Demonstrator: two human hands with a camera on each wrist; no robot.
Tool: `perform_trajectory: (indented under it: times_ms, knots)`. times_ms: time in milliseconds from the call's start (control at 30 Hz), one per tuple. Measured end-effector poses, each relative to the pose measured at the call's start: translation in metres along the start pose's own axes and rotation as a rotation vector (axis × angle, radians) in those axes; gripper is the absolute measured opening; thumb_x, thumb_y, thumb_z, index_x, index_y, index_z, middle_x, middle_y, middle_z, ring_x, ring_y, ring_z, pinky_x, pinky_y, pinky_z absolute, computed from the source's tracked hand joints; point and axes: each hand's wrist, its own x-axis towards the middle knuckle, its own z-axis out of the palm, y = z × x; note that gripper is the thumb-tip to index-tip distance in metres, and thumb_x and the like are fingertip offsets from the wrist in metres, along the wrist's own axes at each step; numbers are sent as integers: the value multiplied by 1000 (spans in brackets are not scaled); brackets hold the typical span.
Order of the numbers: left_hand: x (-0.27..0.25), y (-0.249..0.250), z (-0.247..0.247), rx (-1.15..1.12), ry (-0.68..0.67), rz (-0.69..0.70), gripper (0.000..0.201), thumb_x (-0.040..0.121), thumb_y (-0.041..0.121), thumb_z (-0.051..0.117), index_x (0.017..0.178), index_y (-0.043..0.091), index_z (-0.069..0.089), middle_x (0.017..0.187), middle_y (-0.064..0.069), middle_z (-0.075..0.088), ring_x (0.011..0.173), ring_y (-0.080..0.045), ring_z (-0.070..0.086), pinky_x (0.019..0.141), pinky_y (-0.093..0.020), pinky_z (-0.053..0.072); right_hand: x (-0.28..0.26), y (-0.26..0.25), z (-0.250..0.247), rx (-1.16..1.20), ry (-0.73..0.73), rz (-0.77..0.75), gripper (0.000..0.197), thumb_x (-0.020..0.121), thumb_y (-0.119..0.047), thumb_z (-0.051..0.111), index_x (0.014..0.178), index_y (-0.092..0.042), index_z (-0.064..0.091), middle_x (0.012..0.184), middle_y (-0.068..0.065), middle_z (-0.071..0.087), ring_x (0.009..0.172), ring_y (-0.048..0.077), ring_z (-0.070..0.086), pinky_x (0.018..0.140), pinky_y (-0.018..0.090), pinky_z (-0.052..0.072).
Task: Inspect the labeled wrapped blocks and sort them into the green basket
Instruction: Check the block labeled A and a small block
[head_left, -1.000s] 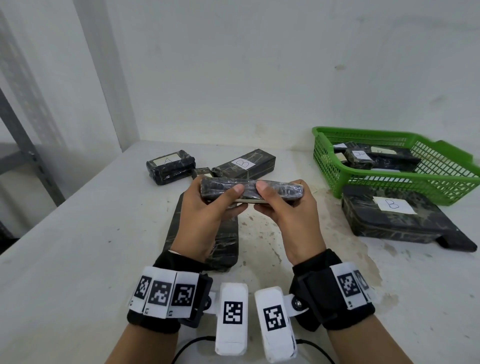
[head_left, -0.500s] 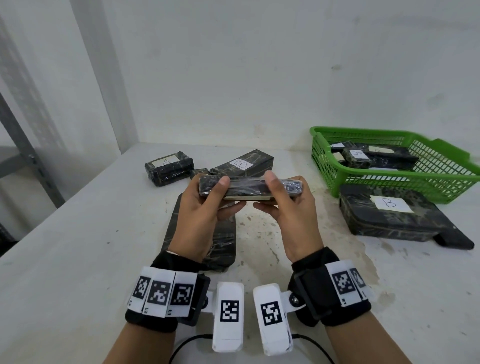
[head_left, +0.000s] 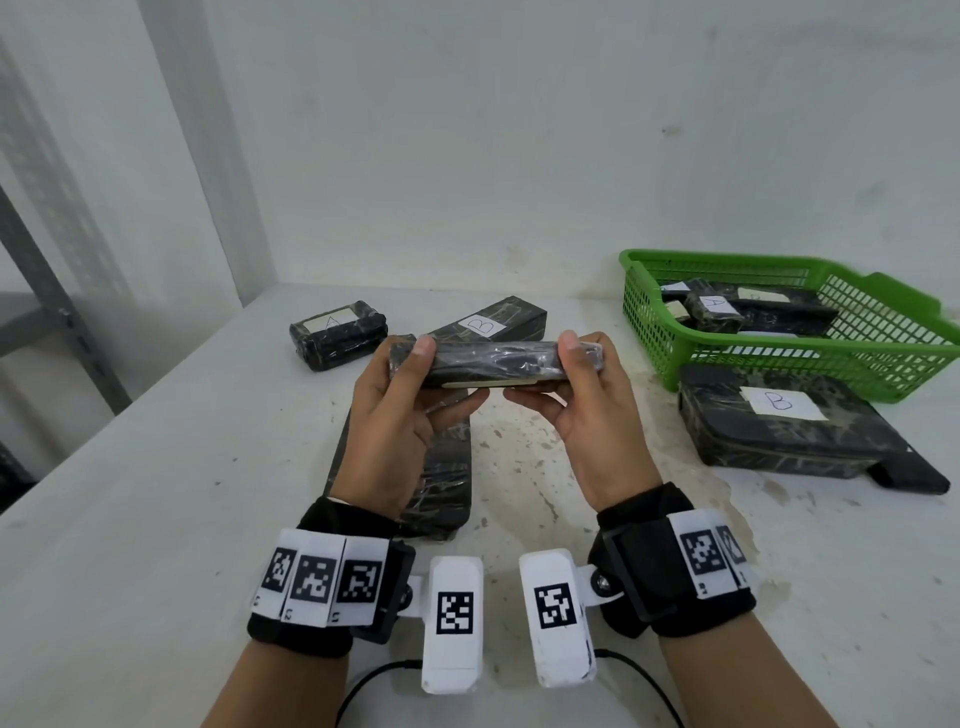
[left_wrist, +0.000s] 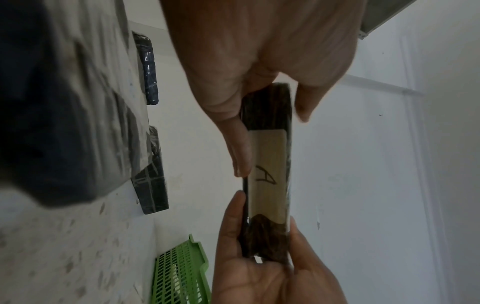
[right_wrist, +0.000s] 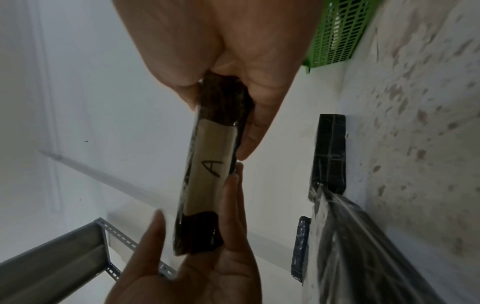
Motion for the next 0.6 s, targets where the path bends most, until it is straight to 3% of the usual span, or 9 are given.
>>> perform_trajectory:
  times_ms: [67,200,333,467,600]
  knots:
    - [0,0,0,1,-10,-20,24,93,29,54,100,6,54,105,-15,69,99,-28,70,80,-39,60,0,0,-2,-1,-1,2,20,103,-21,43,86,-11,44,91,9,62,89,18,65,75,34,59]
    - [1,1,-1,7,-10,-2,16,102,15,43,91,9,53,96,-10,70,93,-24,71,79,-40,61,1,-1,-1,46,-27,15,24,102,-33,44,89,-12,46,94,9,60,85,16,64,77,37,58]
    - [2,3,-2,-52,-5,-17,12,100,16,48,91,8,50,98,-14,68,92,-26,71,77,-39,60,1,0,0,61,-51,10,30,100,-37,38,95,-9,46,95,10,61,88,17,66,80,37,59]
    - [1,0,0,-121,-26,-78,34,89,31,66,107,10,47,110,-19,63,101,-33,64,85,-40,58,2,1,-1,67,-18,-24,24,105,-27,34,91,-10,43,95,18,51,90,20,64,79,34,59]
    - [5,0,-3,-138,4,-112,41,84,23,60,119,4,50,108,-15,67,95,-27,69,82,-33,60,-1,-1,0,80,-47,-54,26,100,-36,47,90,-12,47,96,11,51,99,25,57,84,38,57]
